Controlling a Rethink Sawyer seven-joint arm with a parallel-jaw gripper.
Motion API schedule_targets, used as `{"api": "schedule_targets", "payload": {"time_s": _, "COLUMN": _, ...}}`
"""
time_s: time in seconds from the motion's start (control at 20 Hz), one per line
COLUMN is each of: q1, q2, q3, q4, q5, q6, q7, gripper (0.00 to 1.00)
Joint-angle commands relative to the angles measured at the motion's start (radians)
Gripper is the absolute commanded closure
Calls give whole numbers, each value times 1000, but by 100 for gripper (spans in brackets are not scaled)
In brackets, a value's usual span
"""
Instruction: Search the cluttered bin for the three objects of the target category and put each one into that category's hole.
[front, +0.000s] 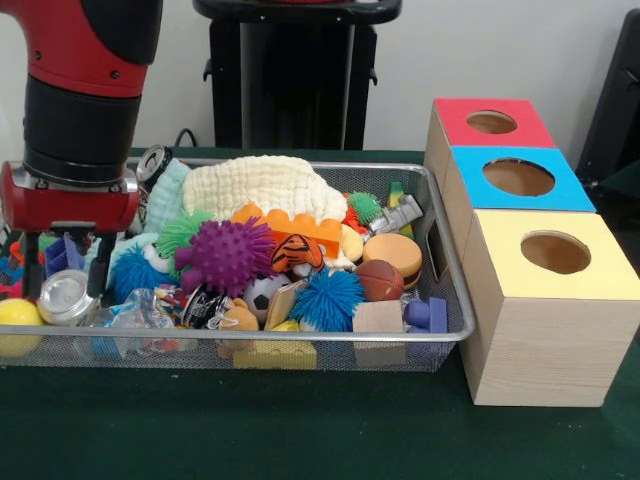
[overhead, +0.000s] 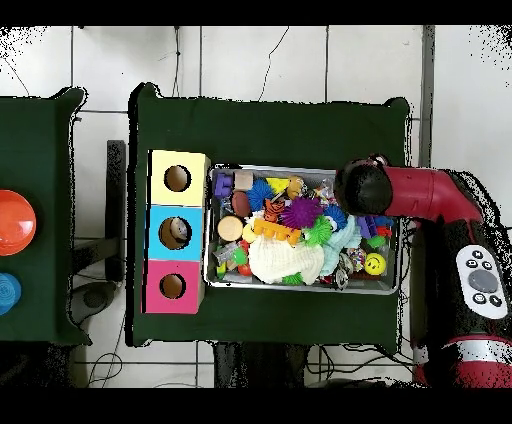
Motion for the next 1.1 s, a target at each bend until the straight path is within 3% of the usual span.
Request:
{"api": "schedule_targets", "payload": {"time_s": 0.05, "q1": 26, "q2": 68, "q3": -60, "q4": 47, "q5": 42, "q6": 140, "q7": 161, "gripper": 0}}
{"api": "schedule_targets", "payload": {"time_s": 0.2, "q1": 14, "q2": 58, "q3": -42, "q4": 91, "q5": 59, "q6": 157, "q7": 96, "gripper": 0}}
{"api": "schedule_targets", "payload": {"time_s": 0.4, "q1": -33, "q2": 65, "q3": 41, "q4": 129, "q5": 86, "q6": 259, "q7": -100, "gripper": 0}}
{"api": "schedule_targets", "payload": {"time_s": 0.6, "q1": -73, "q2": 71, "q3": 128, "q4": 157, "q5": 85, "q6": 296, "q7": -253, "gripper": 0}}
{"api": "schedule_targets", "payload": {"time_s": 1.1, "q1": -185, "q2": 117, "q3": 317, "q4": 237, "q5": 66, "q6": 386, "q7": -444, "gripper": 0}}
